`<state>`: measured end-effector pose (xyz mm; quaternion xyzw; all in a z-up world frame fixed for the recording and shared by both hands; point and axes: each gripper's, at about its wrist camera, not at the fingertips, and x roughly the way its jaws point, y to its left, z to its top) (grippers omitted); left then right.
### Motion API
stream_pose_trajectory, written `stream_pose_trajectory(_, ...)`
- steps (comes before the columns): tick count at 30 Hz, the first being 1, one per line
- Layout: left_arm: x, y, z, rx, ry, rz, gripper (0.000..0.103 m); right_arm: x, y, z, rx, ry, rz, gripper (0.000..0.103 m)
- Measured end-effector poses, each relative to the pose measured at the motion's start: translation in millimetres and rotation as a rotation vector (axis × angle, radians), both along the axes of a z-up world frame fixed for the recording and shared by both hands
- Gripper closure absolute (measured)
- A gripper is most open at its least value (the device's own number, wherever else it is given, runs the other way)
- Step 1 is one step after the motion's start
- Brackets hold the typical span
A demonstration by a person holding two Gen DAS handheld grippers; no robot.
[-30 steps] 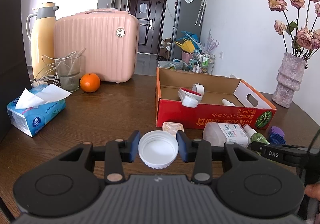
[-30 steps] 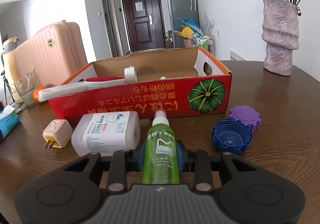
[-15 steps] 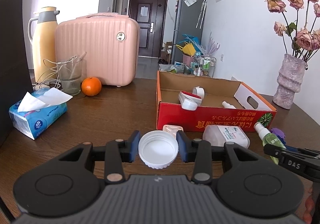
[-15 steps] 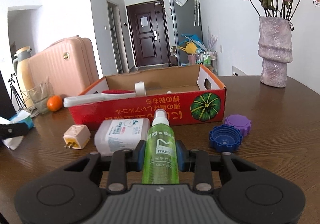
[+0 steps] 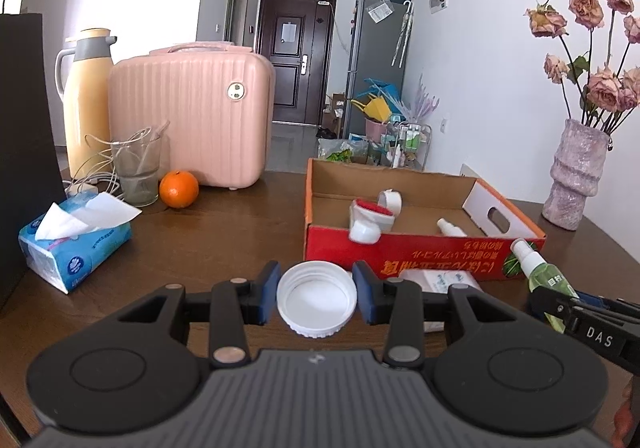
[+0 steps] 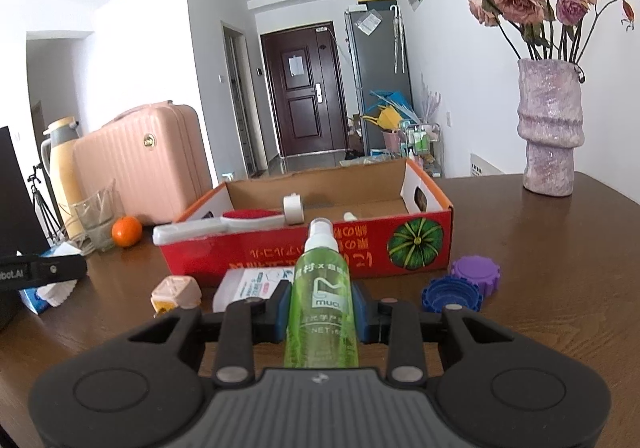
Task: Organize rigid objects
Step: 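Carry the white cap and green spray bottle over the cardboard box with both tools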
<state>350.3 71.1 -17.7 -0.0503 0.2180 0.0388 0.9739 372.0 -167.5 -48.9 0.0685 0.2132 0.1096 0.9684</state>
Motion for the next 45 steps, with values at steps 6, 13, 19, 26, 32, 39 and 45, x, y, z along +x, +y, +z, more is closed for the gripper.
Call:
stream_pose_trajectory(6,12.5,-10.9,10.2,-0.023,-0.006,-0.012,0.062,8.5,-1.4,9.5,0.008,-0.031,0.006,0.073)
stream_pose_trajectory(13,31.1,-28.9,18.8,-0.025,-0.023,-0.030,0.062,25.8,-3.7,17.4,0.015,-0.051,0.009,0.073)
stream_pose_trajectory(19,53.2,-43.4,24.3,-0.032,-0.037,-0.039,0.062,43.5,-6.7,21.0,0.025,-0.068,0.008,0.072)
stream_pose_trajectory(26,80.7,-55.8,26.6,-0.043,-0.051,-0.048,0.062,64.4,-10.5,22.2,0.028,-0.078,0.011,0.073)
stream_pose_trajectory(32,107.8,-66.5,25.5,-0.050,-0.053,-0.054,0.062,89.9,-14.9,22.3,0.038,-0.081,0.005,0.073)
stream_pose_trajectory(39,142.6,-82.4,23.2,-0.049,-0.048,-0.064,0.062,123.0,-17.8,20.4,0.032,-0.088,-0.005,0.073)
stream_pose_trajectory(45,173.9,-89.5,15.2,-0.039,-0.025,-0.070,0.062,153.7,-19.0,16.0,0.027,-0.077,-0.006,0.073)
